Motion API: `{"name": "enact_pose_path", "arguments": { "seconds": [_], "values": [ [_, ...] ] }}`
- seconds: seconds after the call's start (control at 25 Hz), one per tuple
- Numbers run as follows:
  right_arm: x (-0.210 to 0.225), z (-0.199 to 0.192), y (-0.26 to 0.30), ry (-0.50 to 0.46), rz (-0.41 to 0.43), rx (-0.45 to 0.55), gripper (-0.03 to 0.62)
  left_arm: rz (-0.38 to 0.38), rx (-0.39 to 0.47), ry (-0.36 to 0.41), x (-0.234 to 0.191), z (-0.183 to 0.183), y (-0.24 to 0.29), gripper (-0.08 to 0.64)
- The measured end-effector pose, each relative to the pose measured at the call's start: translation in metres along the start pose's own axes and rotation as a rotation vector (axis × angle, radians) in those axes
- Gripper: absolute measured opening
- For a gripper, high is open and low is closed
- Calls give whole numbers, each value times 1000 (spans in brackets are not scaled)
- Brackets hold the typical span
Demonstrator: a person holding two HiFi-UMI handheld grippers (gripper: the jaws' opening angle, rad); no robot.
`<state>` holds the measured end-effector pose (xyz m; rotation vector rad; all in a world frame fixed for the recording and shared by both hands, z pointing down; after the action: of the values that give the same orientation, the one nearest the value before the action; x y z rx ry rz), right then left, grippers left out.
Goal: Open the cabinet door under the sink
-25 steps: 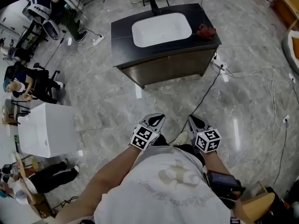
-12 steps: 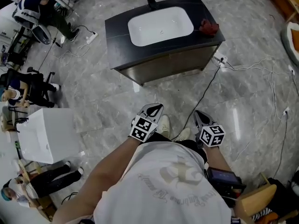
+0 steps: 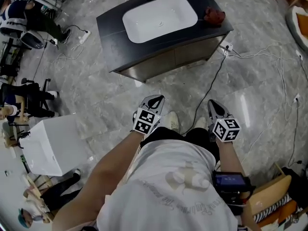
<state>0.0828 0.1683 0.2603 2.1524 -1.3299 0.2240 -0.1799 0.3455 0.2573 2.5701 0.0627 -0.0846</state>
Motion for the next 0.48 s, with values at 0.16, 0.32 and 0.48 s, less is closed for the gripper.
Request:
{"name": "enact_pose_path", "arguments": {
  "seconds": [0.16,0.32,0.48],
  "values": [
    [33,-9,19,36,21,-29,15,13,-40,-50,3,-2,43,9],
    [40,-17,33,60,84,-82,15,19,-74,-60,16,-3,59,9],
    [40,-12,48,22,171,-119,15,17,-108,-28,27,-8,64,9]
  ]
}}
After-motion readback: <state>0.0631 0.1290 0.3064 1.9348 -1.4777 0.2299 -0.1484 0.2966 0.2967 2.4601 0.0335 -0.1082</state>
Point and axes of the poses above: the fingertips, and each gripper's own axes: y forward along the fingers, x to its right, z out of its top, the point moved 10 cm from there along -y, backward along the fingers, and after that the axes turned 9 degrees about x, right-handed, at the moved point
